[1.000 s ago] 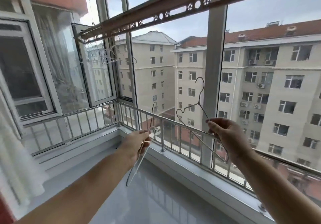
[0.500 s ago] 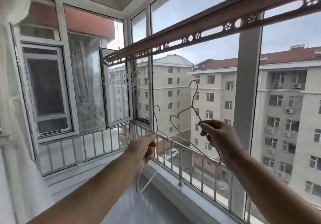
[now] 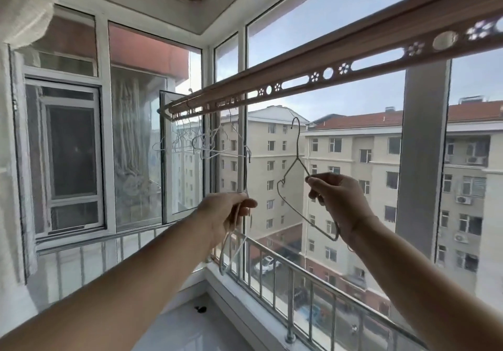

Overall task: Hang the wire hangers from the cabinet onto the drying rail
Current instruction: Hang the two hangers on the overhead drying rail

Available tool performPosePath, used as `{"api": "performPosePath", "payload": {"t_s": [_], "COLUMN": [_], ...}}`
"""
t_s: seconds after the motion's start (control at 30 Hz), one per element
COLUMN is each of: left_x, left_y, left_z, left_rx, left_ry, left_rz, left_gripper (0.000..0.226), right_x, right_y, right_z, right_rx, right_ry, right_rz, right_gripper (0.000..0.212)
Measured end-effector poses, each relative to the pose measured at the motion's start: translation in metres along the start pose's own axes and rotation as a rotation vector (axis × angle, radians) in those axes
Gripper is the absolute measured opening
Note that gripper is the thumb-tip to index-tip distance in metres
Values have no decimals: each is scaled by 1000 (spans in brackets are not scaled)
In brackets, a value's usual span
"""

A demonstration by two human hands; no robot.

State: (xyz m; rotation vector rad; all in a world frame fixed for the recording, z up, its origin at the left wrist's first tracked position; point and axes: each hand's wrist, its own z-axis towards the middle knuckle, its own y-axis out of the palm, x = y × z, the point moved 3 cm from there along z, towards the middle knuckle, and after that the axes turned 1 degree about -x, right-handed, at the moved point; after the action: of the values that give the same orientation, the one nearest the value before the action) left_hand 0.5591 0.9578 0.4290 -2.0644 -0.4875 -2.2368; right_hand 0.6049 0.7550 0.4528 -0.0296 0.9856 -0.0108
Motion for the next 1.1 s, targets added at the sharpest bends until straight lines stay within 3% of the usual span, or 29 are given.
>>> {"api": "performPosePath", "payload": {"t_s": [0.57, 1.1], "left_x": [95, 142], "left_y": [-21, 7], "left_z": [201, 291], "left_rx": [-160, -174], "left_ry": [156, 224], "left_rz": [-64, -89], "left_gripper": [14, 24], "right_x": [6, 9], "right_y": [94, 120], "right_z": [150, 226], "right_rx": [216, 301], "right_ry": [-151, -190], "right_rz": [-154, -319], "right_gripper": [14, 23]}}
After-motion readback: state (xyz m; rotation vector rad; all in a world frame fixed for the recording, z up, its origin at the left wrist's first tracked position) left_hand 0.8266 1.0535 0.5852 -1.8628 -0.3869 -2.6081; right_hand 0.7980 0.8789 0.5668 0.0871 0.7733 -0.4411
